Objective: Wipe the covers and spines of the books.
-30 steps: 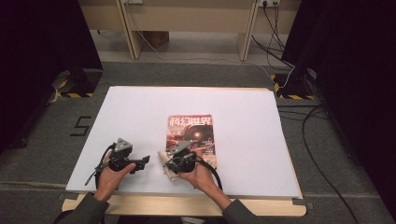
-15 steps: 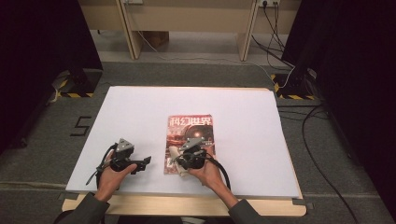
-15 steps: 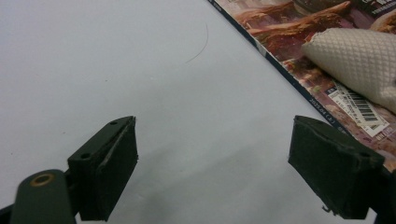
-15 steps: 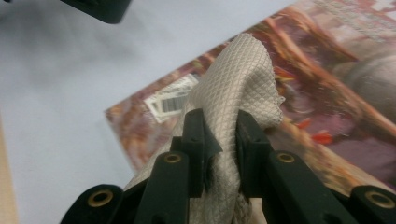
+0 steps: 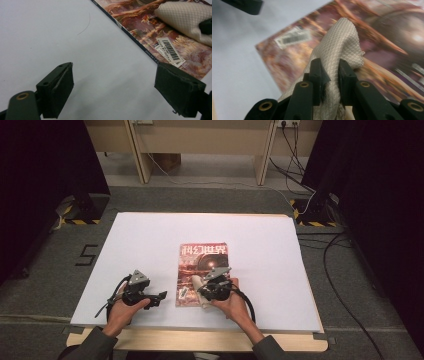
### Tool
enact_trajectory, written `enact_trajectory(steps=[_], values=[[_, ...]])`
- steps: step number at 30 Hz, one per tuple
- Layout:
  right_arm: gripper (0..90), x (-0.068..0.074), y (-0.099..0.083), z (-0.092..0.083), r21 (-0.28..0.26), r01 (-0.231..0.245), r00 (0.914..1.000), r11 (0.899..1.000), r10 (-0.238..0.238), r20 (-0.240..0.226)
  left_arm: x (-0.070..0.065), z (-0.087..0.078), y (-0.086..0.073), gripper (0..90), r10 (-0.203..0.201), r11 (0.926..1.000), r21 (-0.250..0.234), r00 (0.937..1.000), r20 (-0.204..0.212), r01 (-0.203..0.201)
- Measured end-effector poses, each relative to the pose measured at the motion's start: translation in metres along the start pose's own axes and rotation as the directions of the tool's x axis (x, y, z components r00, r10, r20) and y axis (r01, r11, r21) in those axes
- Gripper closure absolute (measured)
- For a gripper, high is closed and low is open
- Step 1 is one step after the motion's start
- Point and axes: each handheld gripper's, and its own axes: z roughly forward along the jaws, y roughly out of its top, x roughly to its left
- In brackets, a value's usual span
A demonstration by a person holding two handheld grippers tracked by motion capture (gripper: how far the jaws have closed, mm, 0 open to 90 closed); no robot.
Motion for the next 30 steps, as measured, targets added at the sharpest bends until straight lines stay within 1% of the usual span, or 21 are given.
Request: enact_trajectory(steps=[2,5,6,8,9,11,12,13,16,18,20,22,25,27,30], values=[[76.3,-0.009,-0.005,-0.007,0.003,-0.017,0.9996,1.000,0.017,0.023,-0.002,0.000,0.000,14.9,0.003,1.0000,0.004,1.0000,0.006,-0.003],[76.4,-0.024,-0.014,-0.017,0.005,-0.042,0.9968,0.999,0.042,0.069,-0.003,0.001,0.000,14.9,0.004,1.0000,0.001,0.9999,0.013,-0.004],[76.4,-0.027,-0.017,-0.020,0.004,-0.055,0.9953,0.998,0.055,0.080,-0.003,0.001,0.000,14.9,0.005,1.0000,0.001,0.9999,0.012,-0.005],[76.4,-0.034,-0.021,-0.026,0.003,-0.067,0.9924,0.998,0.066,0.103,-0.004,0.002,0.000,14.9,0.010,0.9999,0.006,0.9998,0.019,-0.010],[76.4,-0.036,-0.023,-0.027,-0.003,-0.076,0.9913,0.997,0.076,0.107,-0.005,0.002,0.000,14.9,0.012,0.9999,0.006,0.9998,0.019,-0.012],[76.5,-0.037,-0.025,-0.029,-0.001,-0.082,0.9907,0.997,0.081,0.109,-0.006,0.003,0.001,14.9,0.014,0.9999,0.009,0.9997,0.018,-0.014],[76.6,-0.036,-0.025,-0.029,0.000,-0.071,0.9908,0.997,0.071,0.115,-0.005,0.003,0.001,14.9,0.026,0.9997,0.005,0.9996,0.010,-0.026],[76.5,-0.034,-0.024,-0.028,0.001,-0.064,0.9911,0.998,0.064,0.117,-0.007,0.003,0.000,14.9,0.014,0.9998,0.009,0.9997,0.022,-0.015],[76.5,-0.023,-0.023,-0.026,0.005,-0.046,0.9955,0.999,0.046,0.082,-0.008,0.003,0.001,14.9,0.017,0.9998,0.007,0.9995,0.026,-0.017],[76.5,-0.015,-0.023,-0.026,0.010,-0.024,0.9979,1.000,0.023,0.061,-0.008,0.003,0.000,14.9,0.018,0.9998,0.010,0.9995,0.025,-0.018],[76.5,-0.011,-0.025,-0.027,0.007,-0.015,0.9983,1.000,0.015,0.057,-0.008,0.003,0.000,14.9,0.019,0.9998,0.009,0.9994,0.028,-0.019],[76.4,-0.013,-0.028,-0.029,0.001,-0.032,0.9983,0.999,0.032,0.050,-0.008,0.002,0.000,14.9,0.019,0.9998,0.007,0.9995,0.026,-0.019],[76.2,-0.020,-0.034,-0.035,-0.003,-0.057,0.9963,0.998,0.057,0.064,-0.008,0.002,0.000,14.9,0.018,0.9998,0.008,0.9995,0.026,-0.019],[76.1,-0.026,-0.037,-0.039,-0.004,-0.064,0.9941,0.998,0.064,0.088,-0.008,0.002,0.000,14.9,0.019,0.9998,0.008,0.9994,0.028,-0.019],[76.2,-0.036,-0.041,-0.043,-0.015,-0.093,0.9889,0.996,0.094,0.115,-0.009,0.004,0.000,14.9,0.020,0.9997,0.013,0.9994,0.030,-0.021]])
